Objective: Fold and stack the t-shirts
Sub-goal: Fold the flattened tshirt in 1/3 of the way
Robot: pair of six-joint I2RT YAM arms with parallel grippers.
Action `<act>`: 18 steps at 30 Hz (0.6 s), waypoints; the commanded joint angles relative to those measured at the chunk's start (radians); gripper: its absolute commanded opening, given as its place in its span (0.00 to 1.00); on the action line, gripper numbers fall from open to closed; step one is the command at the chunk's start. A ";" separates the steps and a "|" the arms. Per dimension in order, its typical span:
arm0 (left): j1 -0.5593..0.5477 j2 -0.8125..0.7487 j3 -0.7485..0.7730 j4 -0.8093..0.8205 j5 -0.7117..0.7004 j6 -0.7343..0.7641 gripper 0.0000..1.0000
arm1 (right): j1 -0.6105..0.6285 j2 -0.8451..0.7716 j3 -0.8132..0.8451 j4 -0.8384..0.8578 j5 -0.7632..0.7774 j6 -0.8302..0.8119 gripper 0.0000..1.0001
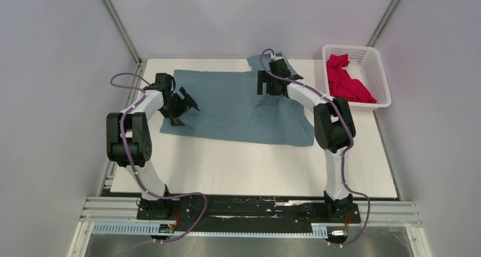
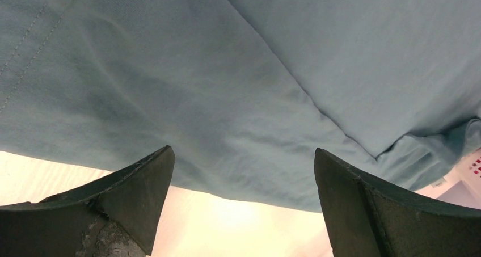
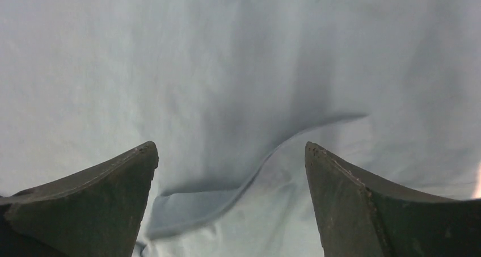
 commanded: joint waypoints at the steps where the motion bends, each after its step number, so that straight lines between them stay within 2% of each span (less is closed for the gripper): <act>1: 0.004 -0.001 0.040 -0.027 -0.017 0.023 1.00 | -0.028 -0.049 0.073 0.057 0.023 -0.012 1.00; 9: 0.001 -0.008 -0.002 0.111 0.100 -0.020 1.00 | 0.055 -0.304 -0.290 0.077 -0.156 -0.018 1.00; 12: -0.002 0.036 0.011 0.092 0.120 -0.026 1.00 | 0.058 -0.316 -0.374 0.092 -0.201 0.017 1.00; 18: -0.050 0.099 0.027 -0.003 0.065 -0.047 1.00 | 0.059 -0.302 -0.459 0.107 -0.189 0.059 1.00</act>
